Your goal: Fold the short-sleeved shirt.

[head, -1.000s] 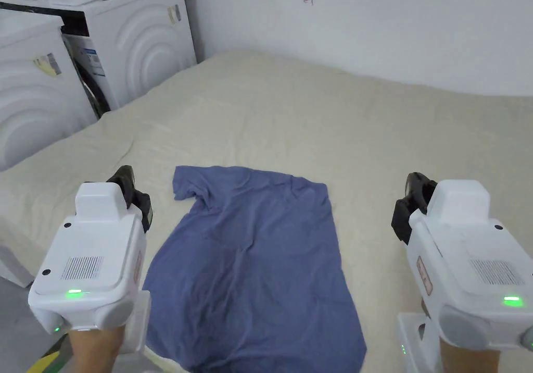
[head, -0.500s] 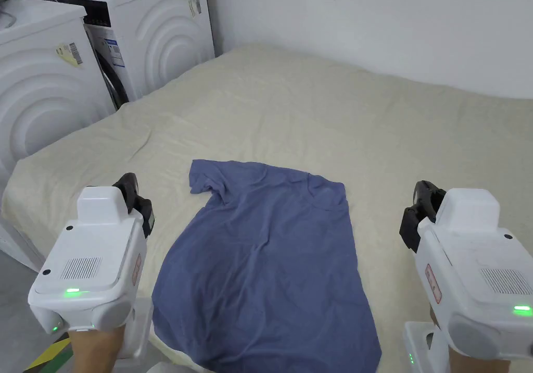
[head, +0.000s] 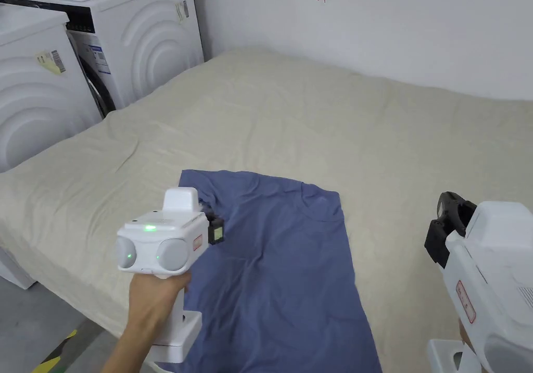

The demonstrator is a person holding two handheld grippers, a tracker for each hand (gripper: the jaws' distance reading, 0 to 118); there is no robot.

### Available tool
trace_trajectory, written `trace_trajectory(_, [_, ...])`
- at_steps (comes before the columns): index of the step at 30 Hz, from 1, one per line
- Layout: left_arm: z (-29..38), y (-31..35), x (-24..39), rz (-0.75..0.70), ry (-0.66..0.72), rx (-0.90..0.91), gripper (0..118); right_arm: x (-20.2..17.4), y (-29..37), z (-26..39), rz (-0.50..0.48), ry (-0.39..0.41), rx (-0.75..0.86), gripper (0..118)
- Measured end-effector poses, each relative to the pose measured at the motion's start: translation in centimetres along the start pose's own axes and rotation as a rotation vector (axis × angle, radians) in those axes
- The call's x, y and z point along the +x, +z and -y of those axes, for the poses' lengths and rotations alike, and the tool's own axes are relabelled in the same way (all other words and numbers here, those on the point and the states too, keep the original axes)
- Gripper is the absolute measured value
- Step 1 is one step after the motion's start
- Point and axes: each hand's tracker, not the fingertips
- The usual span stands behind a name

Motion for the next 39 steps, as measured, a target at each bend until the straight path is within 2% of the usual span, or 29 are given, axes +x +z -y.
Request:
trace_trajectory(1, [0.0, -1.1, 0.3, 0.012, 0.015, -0.033, 58, 0.1, -0.1, 0.0, -0.001, -0.008, -0.007, 0])
trace_trajectory(3, [0.1, -2.5, 1.3, 0.015, 0.026, -0.097, 95, 0.5, -0.4, 0.3, 0.002, -0.023, -0.024, 0])
trace_trajectory(4, [0.4, -3.5, 1.8, 0.014, 0.022, -0.117, 105, 0.9, -0.8, 0.5, 0.004, -0.030, -0.030, 0])
trace_trajectory(5, [0.6, -4.2, 2.2, 0.013, 0.009, -0.127, 110, 1.1, -1.0, 0.7, 0.005, -0.036, -0.036, 0])
trace_trajectory(12, [2.7, -9.9, 5.2, 0.009, -0.016, -0.322, 111, 2.5, -1.5, 1.7, 0.027, -0.040, -0.067, 0])
trace_trajectory(16, [4.0, -12.4, 6.7, -0.016, -0.093, -0.398, 110, 3.2, -1.4, 2.0, 0.044, -0.037, -0.083, 0])
trace_trajectory(17, [4.4, -12.7, 7.1, -0.018, -0.113, -0.418, 107, 3.4, -1.4, 2.1, 0.048, -0.036, -0.086, 0])
trace_trajectory(19, [4.7, -11.6, 8.3, -0.024, -0.126, -0.437, 93, 3.7, -1.3, 2.2, 0.055, -0.032, -0.094, 0])
trace_trajectory(21, [4.1, -10.8, 8.2, 0.006, -0.077, -0.430, 76, 4.4, -1.1, 2.5, 0.062, -0.033, -0.097, 0])
trace_trajectory(23, [3.8, -11.0, 8.0, 0.022, -0.076, -0.439, 49, 4.7, -0.9, 2.5, 0.069, -0.037, -0.099, 0])
trace_trajectory(26, [3.7, -9.8, 8.7, 0.024, -0.162, -0.419, 0, 5.2, -0.4, 2.5, 0.076, -0.044, -0.096, 0])
trace_trajectory(27, [3.8, -9.5, 8.7, 0.039, -0.189, -0.408, 0, 5.3, -0.2, 2.4, 0.079, -0.045, -0.093, 0])
trace_trajectory(28, [3.6, -9.0, 8.6, 0.110, -0.159, -0.412, 0, 5.7, 0.1, 2.5, 0.081, -0.048, -0.089, 0])
trace_trajectory(29, [3.6, -8.6, 8.6, 0.064, -0.157, -0.405, 0, 5.9, 0.3, 2.4, 0.083, -0.050, -0.086, 0])
trace_trajectory(30, [3.6, -9.4, 8.0, 0.077, -0.158, -0.382, 0, 6.1, 0.6, 2.3, 0.087, -0.053, -0.083, 0])
trace_trajectory(39, [-0.3, -4.2, 5.5, 0.262, 0.106, -0.243, 0, 8.7, 3.7, 1.7, 0.123, -0.068, -0.042, 0])
